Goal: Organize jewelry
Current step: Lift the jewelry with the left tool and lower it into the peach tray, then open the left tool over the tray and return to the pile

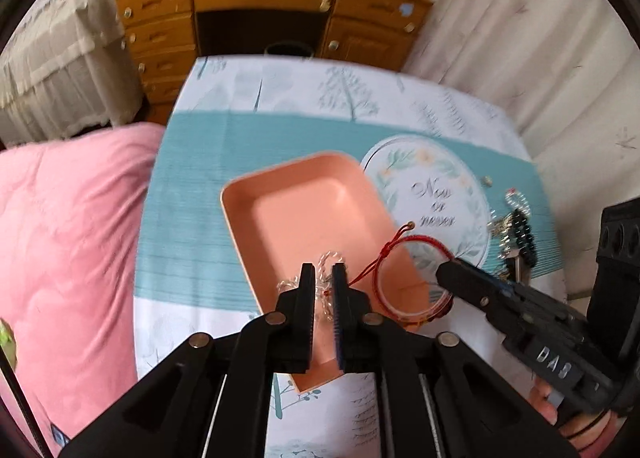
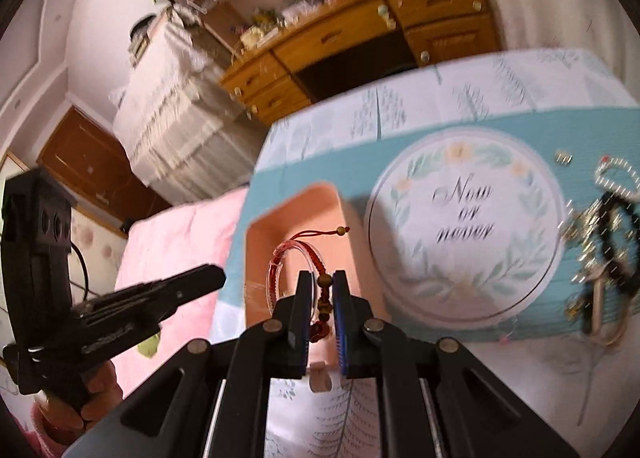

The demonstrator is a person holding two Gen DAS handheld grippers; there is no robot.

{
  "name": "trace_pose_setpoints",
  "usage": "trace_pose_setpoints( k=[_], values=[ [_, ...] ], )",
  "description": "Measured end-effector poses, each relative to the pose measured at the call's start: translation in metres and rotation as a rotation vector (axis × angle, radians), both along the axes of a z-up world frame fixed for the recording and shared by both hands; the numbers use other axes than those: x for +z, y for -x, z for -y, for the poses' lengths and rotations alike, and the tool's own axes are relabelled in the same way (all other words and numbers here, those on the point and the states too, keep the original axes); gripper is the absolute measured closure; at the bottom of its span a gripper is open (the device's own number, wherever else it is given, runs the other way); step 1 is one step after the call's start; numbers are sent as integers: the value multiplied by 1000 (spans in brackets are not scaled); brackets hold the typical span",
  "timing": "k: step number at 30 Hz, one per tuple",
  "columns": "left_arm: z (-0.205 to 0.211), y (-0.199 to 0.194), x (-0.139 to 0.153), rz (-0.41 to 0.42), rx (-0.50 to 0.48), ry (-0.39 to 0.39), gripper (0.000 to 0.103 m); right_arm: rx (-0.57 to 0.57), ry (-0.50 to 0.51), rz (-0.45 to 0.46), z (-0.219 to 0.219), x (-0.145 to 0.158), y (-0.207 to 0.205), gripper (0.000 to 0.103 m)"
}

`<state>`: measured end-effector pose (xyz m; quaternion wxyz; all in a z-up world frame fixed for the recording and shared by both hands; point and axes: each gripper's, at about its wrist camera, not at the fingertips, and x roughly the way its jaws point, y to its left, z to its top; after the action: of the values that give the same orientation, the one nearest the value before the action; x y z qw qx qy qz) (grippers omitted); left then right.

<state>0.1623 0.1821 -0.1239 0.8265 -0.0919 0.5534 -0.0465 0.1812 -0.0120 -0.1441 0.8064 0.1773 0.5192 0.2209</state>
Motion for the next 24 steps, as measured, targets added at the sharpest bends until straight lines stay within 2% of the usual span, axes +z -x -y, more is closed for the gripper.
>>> trace_pose_setpoints(
  k=[3,4,5,7,9,11,16,18,19,20,24],
  values=[
    [-2,-4,-12,-53,22,-26,67,-3,11,-32,-7,-11,1,92],
    [-1,-4,-14,-64,24,-48,52,-9,8,-44,-8,-14,1,92],
    [-1,-4,-15,-60,29,-61,47,-14,3,-55,-7,-15,1,92],
    [-2,-6,-15,-54,29,-56,47,-26,4,-67,-4,-16,0,87],
    [-1,-8,-13,-54,30,-61,43,-45,21,-51,2,-14,1,74],
    [1,-11,-10,-45,29,-82,40,-60,33,-29,8,-11,3,67],
    [14,-12,-1,-17,26,-106,36,-92,48,-5,30,-3,4,65],
    [25,-10,9,36,16,-109,32,-100,63,14,41,1,8,64],
    [31,-9,13,63,9,-103,26,-100,72,29,47,3,10,63],
    [37,-7,17,89,1,-98,22,-100,82,43,52,5,12,60],
    [69,0,27,147,-56,-69,21,-90,153,119,78,13,24,47]
  ],
)
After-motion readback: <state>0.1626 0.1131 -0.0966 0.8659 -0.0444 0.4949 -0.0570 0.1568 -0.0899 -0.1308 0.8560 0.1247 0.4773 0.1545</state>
